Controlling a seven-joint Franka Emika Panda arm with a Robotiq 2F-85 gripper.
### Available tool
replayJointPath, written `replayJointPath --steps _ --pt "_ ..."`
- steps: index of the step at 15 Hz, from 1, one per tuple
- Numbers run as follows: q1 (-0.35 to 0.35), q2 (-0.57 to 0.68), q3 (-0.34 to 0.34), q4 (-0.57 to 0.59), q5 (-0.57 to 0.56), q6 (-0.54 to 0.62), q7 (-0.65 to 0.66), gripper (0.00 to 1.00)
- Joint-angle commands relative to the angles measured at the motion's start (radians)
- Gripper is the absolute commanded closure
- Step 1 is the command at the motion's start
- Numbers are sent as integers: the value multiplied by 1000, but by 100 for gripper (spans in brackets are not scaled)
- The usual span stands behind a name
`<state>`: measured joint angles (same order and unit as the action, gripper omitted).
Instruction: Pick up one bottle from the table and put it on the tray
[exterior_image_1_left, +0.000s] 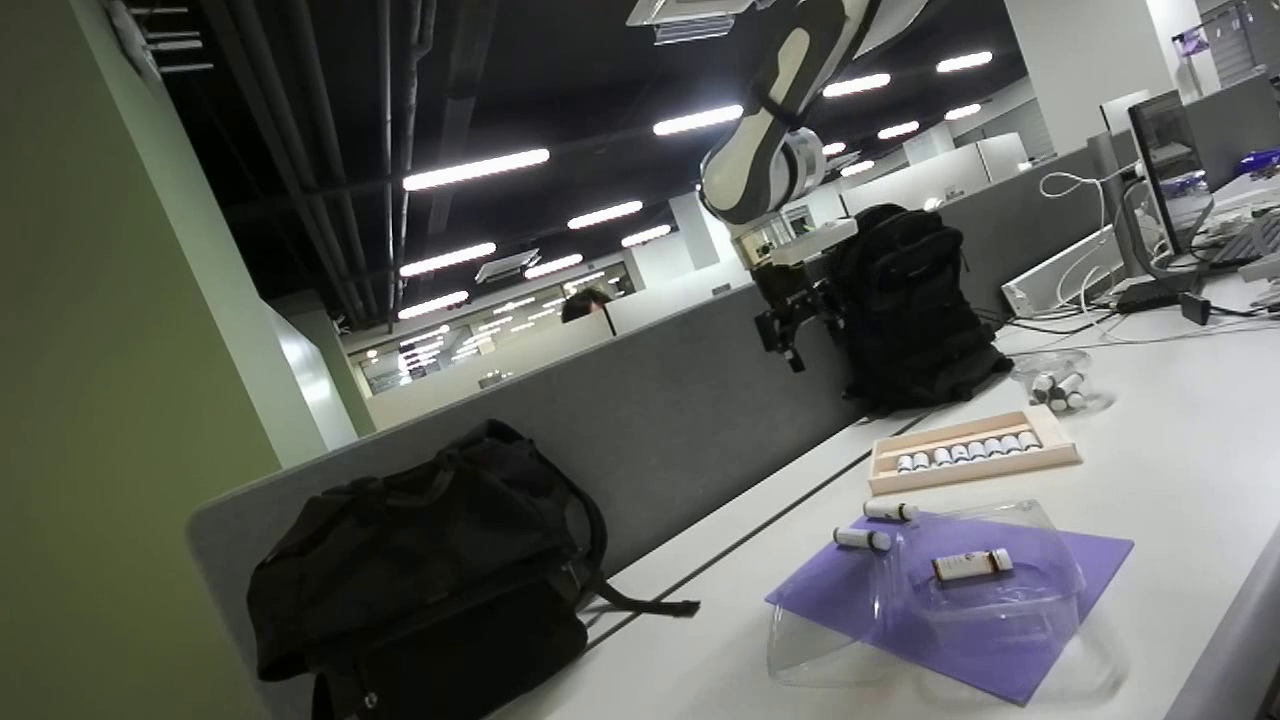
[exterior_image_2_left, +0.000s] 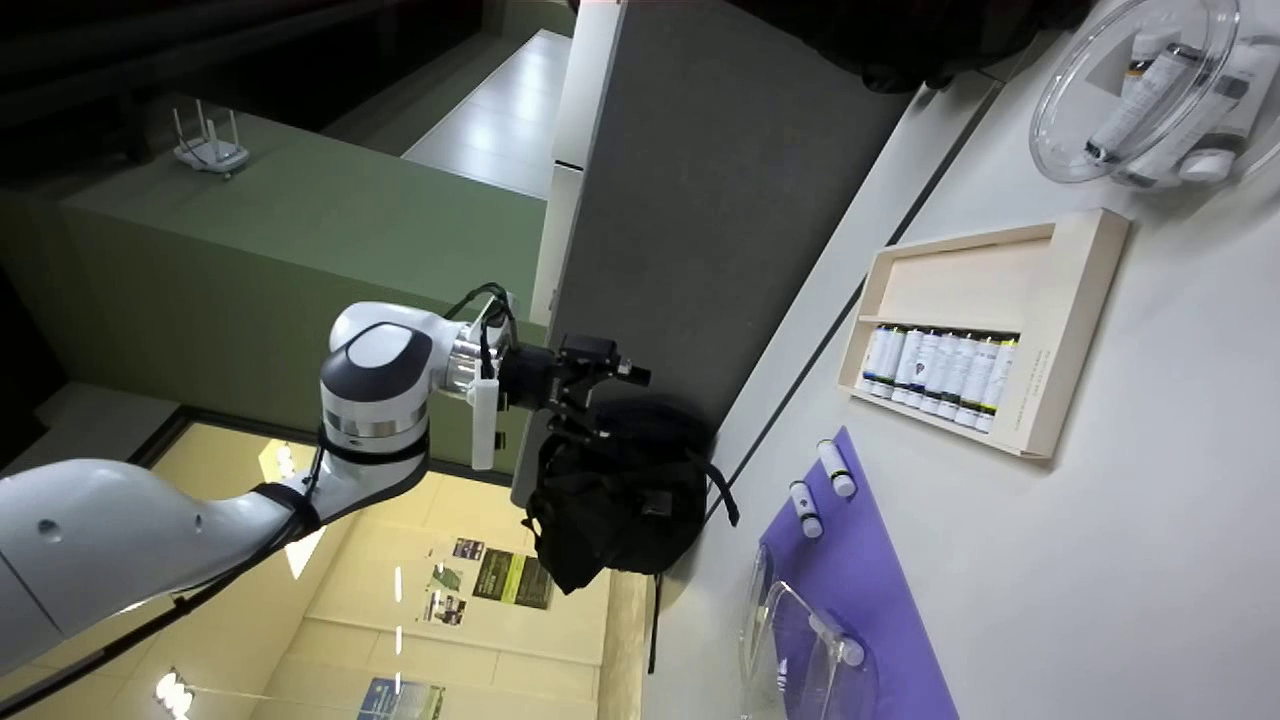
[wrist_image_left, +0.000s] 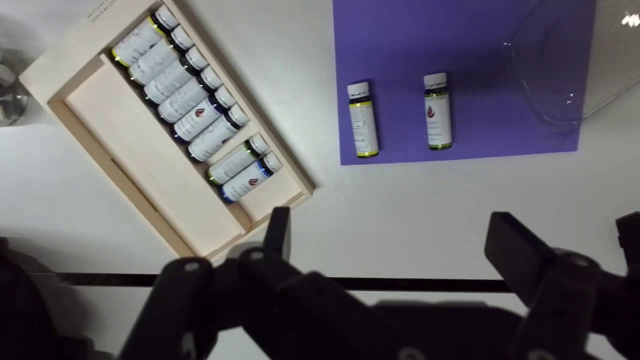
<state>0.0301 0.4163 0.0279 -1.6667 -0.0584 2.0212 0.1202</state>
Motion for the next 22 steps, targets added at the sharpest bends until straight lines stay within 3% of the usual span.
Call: replayJointPath --steps 1,5,8,13,15,16,17,22 --pt "17 14 -9 18 4 -10 -2 0" --pt "16 23 -10 37 4 -20 -2 0" --pt "6 26 4 50 32 -110 -68 0" --pt "10 28 -2 38 8 -43 -128 0" --pt "10 28 -1 44 19 -76 -127 0" --pt "29 113 -17 -16 -21 52 -72 0" --pt "13 32 -2 23 13 -42 -119 0" --pt "14 49 -2 18 11 -21 -122 0"
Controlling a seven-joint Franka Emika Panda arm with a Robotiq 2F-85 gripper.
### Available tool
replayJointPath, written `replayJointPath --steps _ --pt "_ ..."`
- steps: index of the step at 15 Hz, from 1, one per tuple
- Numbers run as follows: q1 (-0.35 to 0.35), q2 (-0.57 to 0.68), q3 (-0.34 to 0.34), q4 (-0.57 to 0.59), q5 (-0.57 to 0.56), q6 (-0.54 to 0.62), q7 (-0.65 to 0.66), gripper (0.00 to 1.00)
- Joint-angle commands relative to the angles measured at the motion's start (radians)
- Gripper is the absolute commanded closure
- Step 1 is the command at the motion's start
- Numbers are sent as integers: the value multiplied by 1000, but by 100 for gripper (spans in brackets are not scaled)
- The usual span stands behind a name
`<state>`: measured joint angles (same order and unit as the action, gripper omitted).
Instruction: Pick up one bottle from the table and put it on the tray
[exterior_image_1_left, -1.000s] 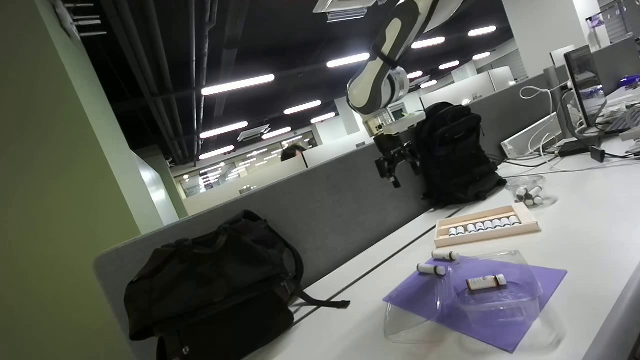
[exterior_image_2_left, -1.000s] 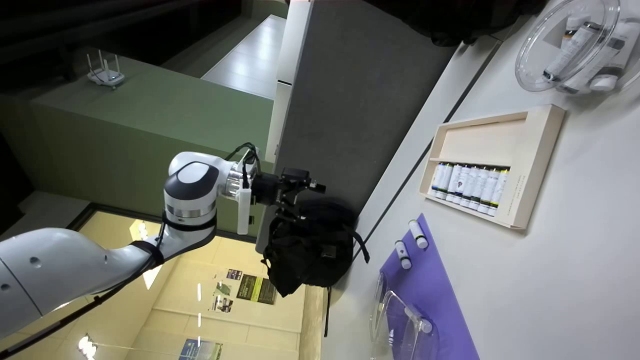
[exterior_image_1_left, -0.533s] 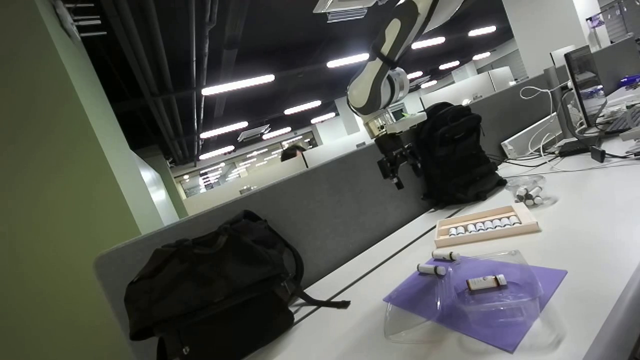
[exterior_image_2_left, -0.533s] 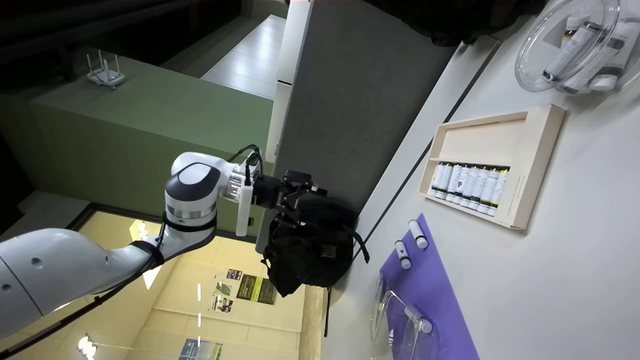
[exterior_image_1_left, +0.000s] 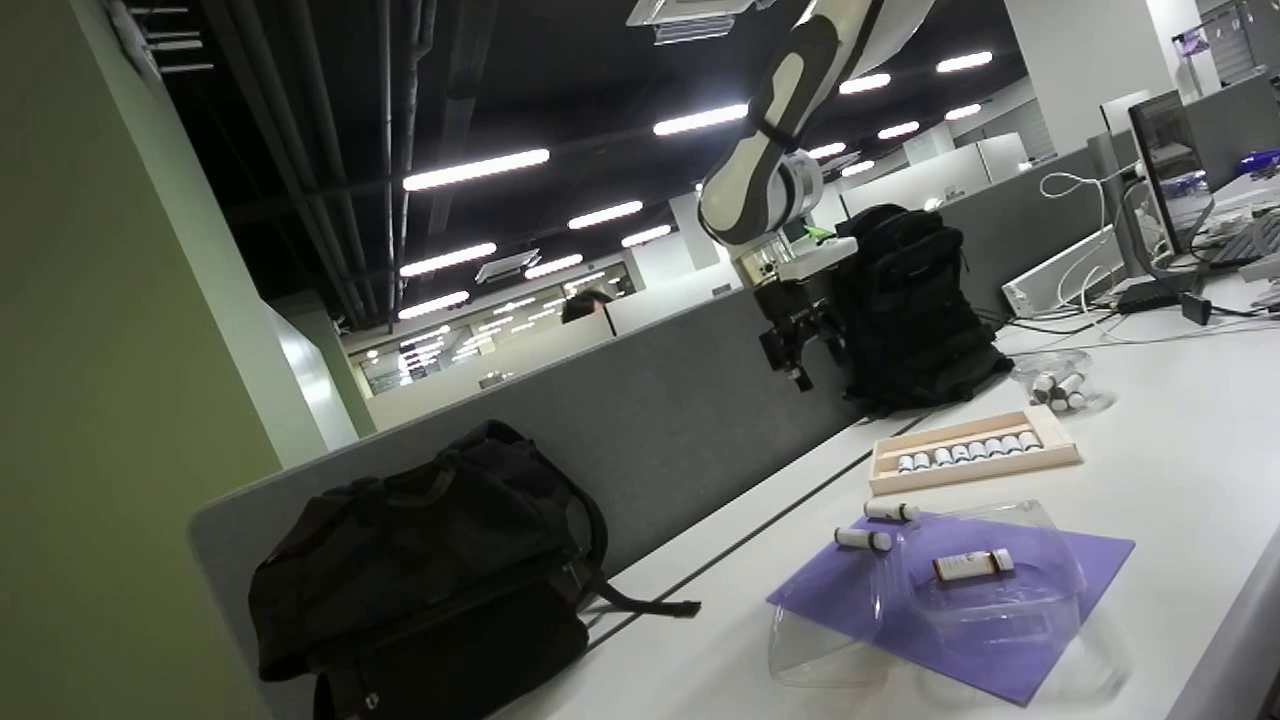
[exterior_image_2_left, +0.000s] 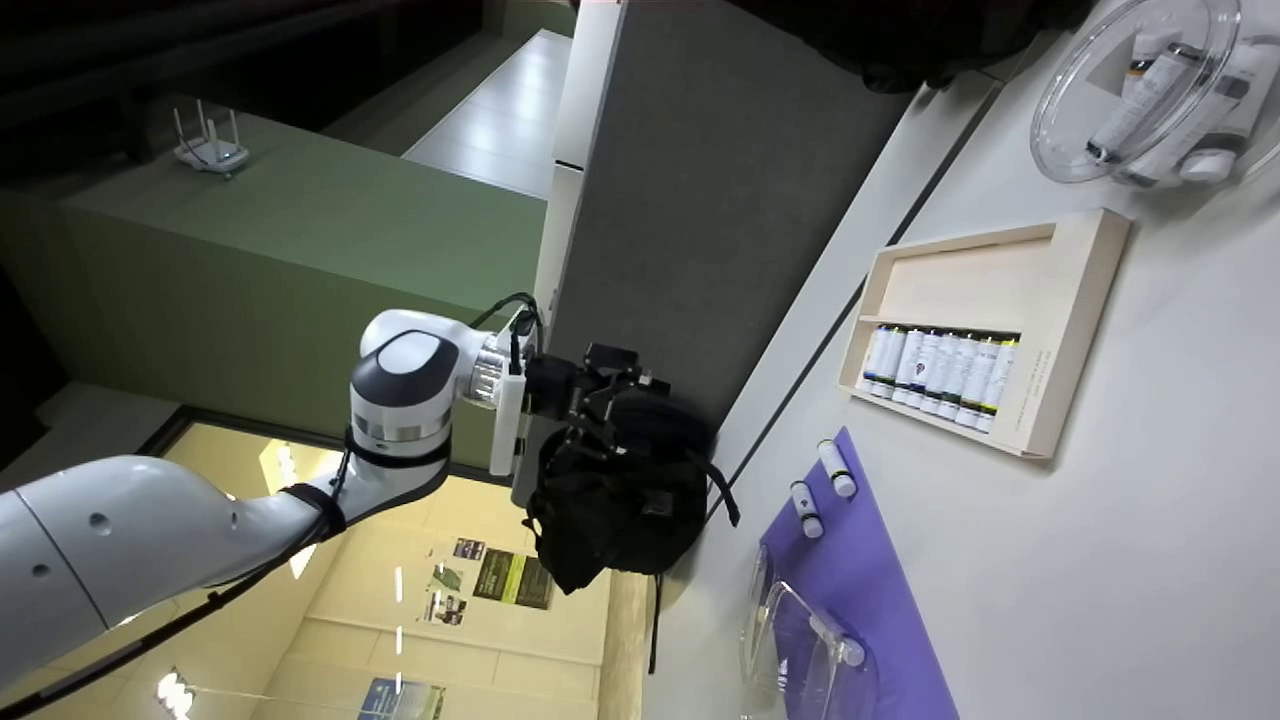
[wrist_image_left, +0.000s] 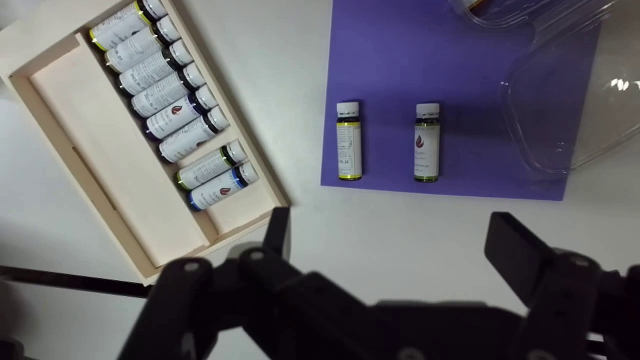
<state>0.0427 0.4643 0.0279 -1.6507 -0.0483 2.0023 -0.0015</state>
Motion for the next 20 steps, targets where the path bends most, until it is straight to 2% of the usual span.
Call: replayJointPath --steps 1,6,15,20 --pt "2 -2 -1 3 1 -2 0 0" --pt "2 -4 -2 3 1 -3 0 0" --pt "1 110 57 -51 90 228 -94 0" --pt "3 192 72 -59 96 299 -110 0"
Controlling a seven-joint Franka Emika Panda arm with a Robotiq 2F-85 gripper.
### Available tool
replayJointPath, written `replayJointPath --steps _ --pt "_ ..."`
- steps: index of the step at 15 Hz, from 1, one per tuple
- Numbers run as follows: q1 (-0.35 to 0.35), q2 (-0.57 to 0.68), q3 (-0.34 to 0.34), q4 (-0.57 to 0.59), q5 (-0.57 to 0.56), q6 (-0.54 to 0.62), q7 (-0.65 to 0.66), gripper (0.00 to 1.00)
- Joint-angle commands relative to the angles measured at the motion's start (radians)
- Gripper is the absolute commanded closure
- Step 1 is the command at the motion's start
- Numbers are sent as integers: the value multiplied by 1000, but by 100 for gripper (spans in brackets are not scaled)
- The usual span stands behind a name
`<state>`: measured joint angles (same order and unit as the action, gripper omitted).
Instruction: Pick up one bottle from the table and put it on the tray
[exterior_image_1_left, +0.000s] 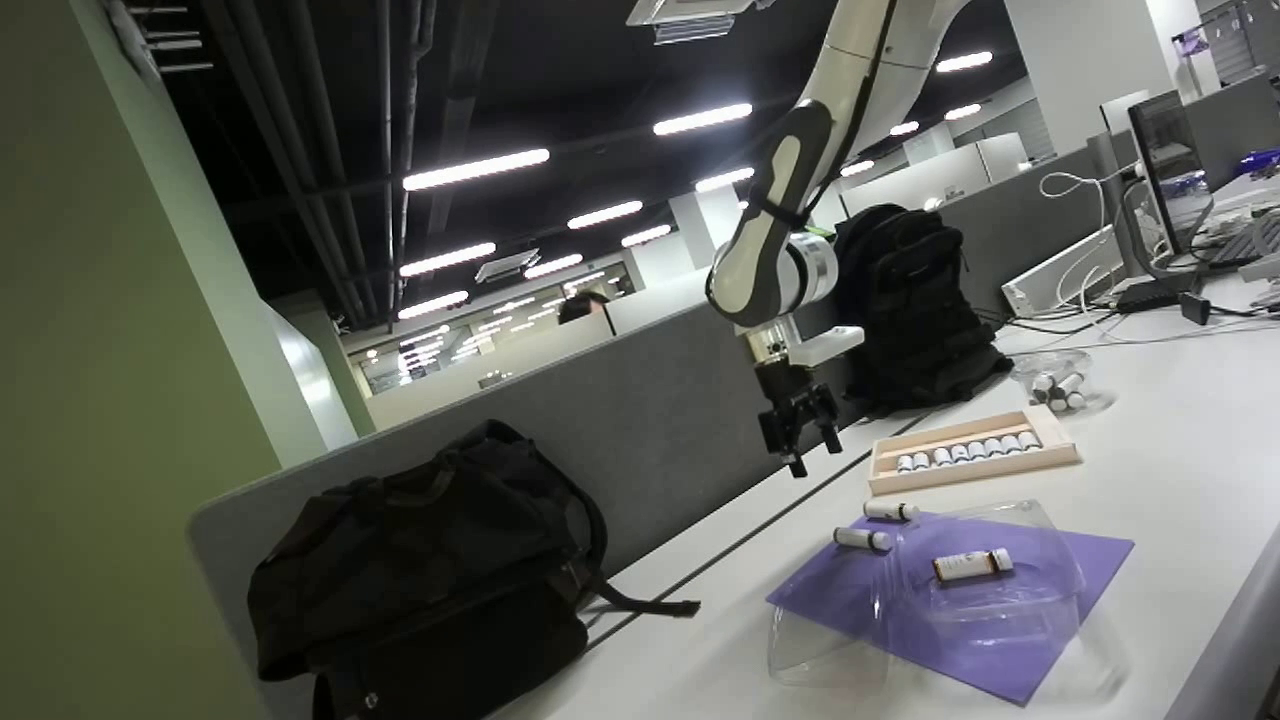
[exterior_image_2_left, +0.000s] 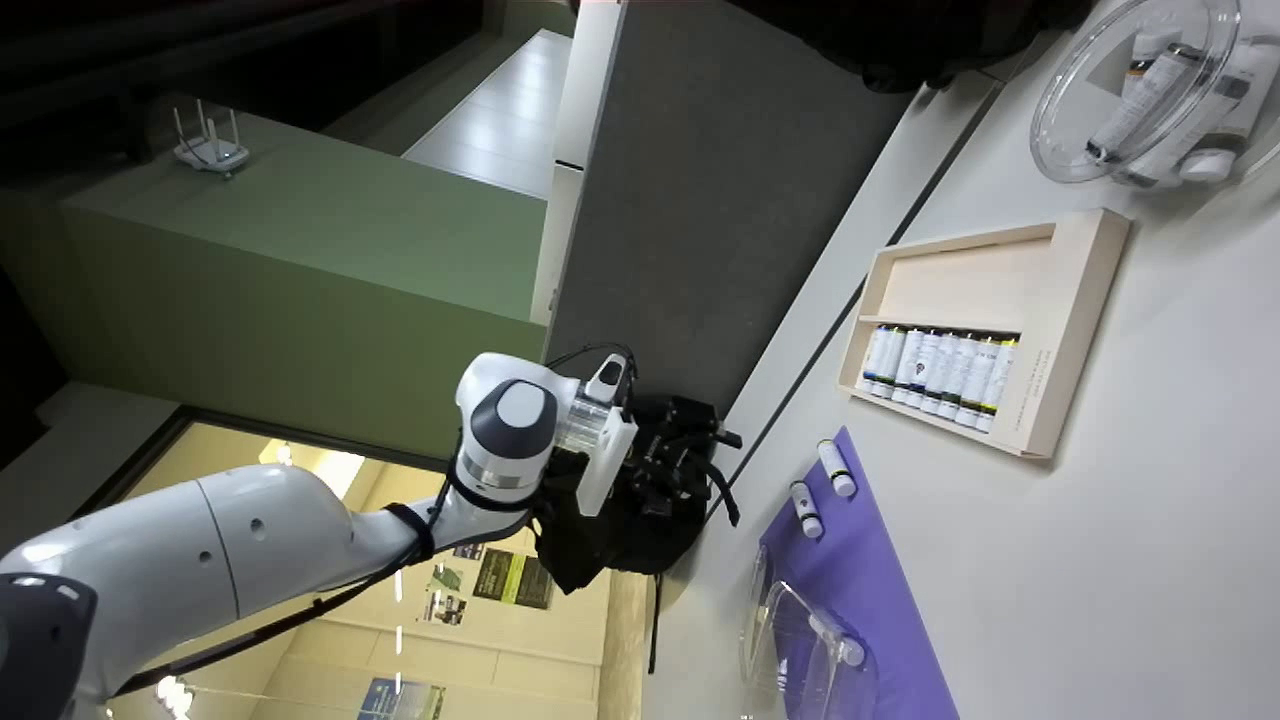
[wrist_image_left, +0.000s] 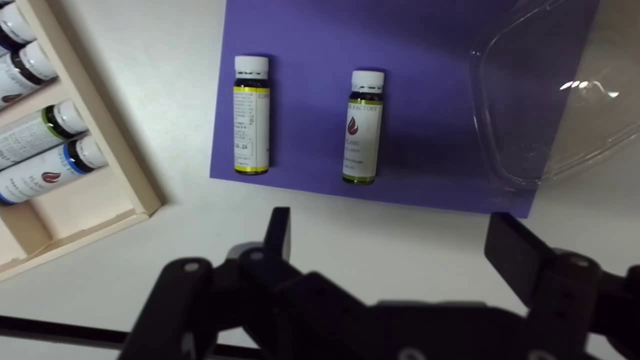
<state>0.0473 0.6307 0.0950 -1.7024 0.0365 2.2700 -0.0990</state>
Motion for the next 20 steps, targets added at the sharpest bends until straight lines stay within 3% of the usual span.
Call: replayJointPath --steps 1,8,9,10,17,20 --pt "-3 39 6 -9 10 45 -15 0" --pt "-10 132 25 -9 11 112 -59 0" --pt "-9 141 26 -9 8 118 -63 25" --pt "-10 148 29 -9 7 121 -70 26" --pt "-13 146 17 -8 7 86 -55 75" --pt "-44 127 21 7 35 -21 -55 96"
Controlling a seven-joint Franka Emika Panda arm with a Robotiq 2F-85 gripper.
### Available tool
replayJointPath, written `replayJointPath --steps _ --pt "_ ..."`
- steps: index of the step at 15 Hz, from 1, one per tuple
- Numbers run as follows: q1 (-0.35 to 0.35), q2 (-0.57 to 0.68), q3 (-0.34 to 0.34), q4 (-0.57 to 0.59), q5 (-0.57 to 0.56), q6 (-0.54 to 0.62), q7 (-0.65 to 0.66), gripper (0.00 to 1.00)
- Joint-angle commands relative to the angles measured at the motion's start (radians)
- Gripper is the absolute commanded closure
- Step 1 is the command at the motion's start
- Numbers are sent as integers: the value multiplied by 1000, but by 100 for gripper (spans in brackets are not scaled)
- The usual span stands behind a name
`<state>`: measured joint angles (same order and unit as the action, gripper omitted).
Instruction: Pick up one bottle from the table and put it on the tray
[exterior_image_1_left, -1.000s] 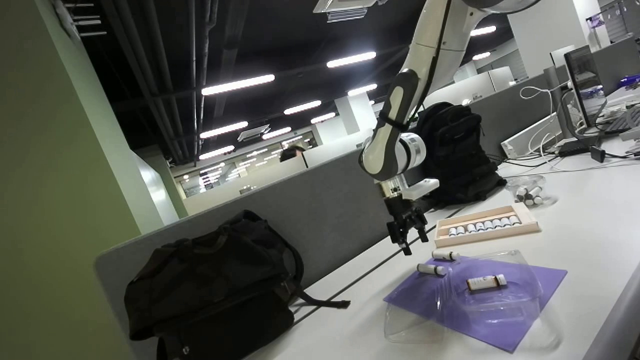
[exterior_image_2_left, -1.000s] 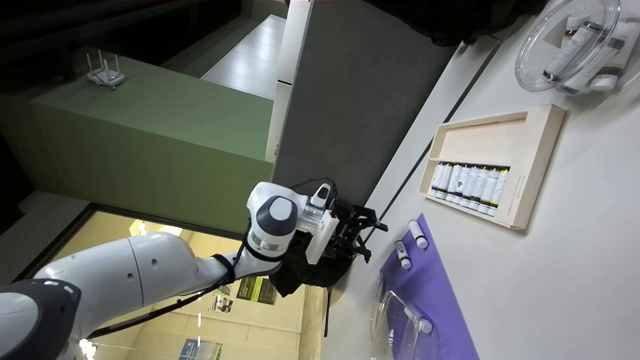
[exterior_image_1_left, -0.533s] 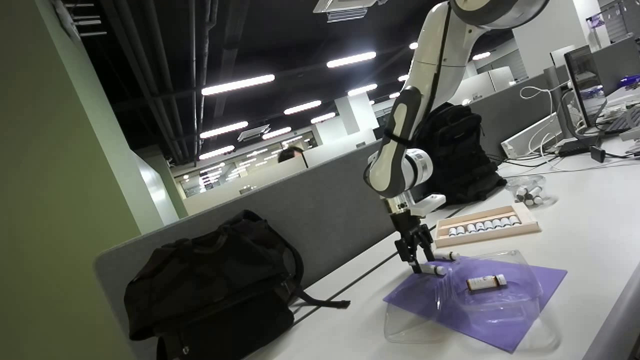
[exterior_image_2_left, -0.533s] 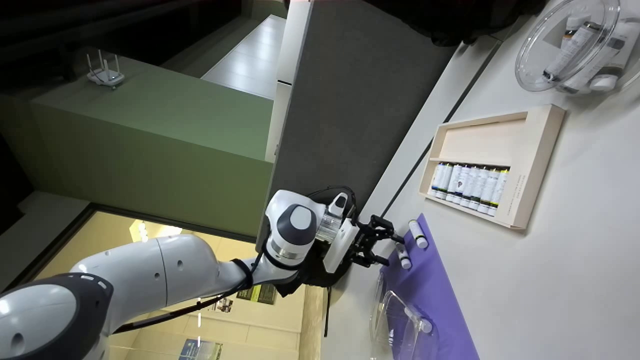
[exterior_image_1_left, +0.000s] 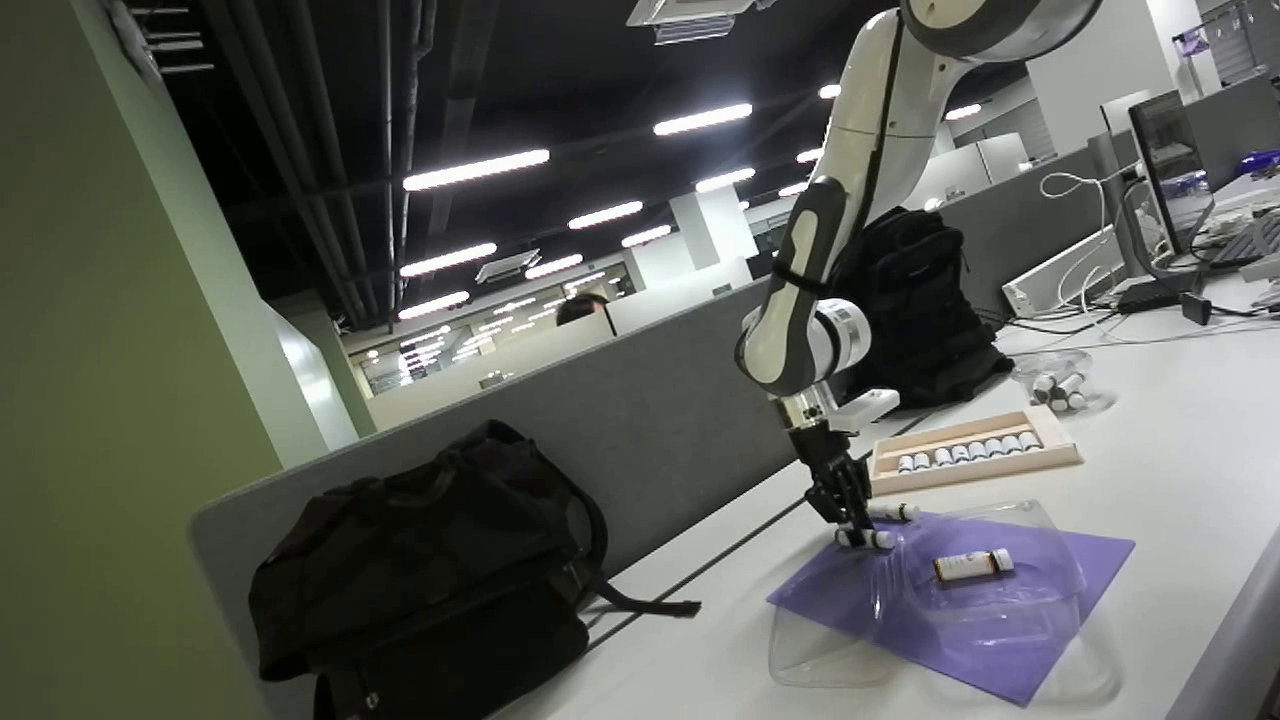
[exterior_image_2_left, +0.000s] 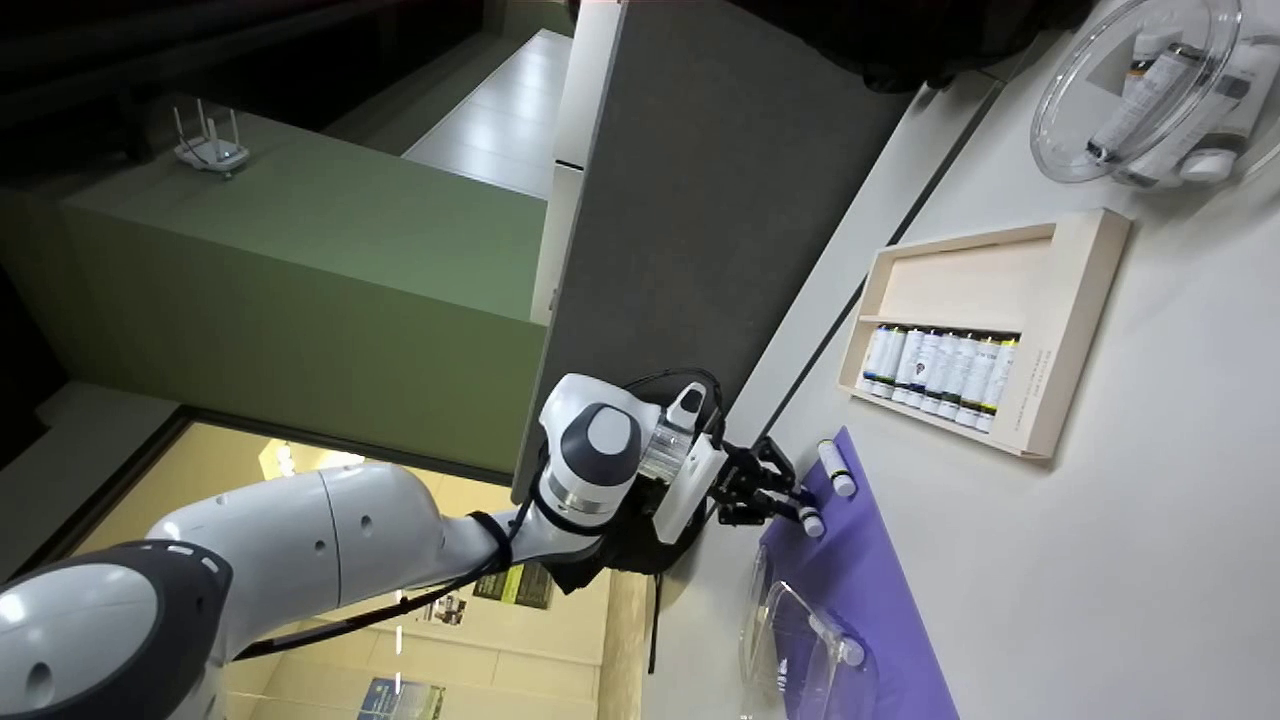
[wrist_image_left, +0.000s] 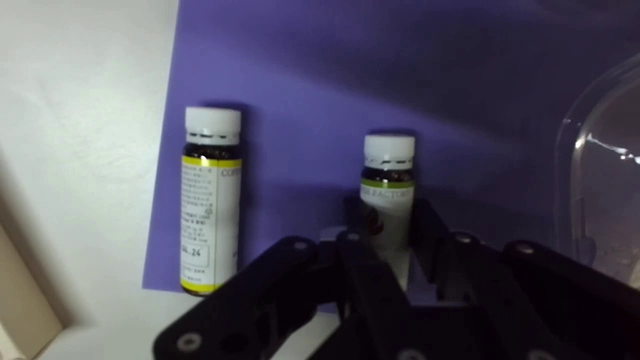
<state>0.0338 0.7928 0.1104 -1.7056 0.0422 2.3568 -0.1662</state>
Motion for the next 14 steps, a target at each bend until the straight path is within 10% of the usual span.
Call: replayJointPath --steps 1,14 --pt "-41 -49 9 14 40 -154 6 95" --pt "-139 -93 -155 126 103 -156 214 93"
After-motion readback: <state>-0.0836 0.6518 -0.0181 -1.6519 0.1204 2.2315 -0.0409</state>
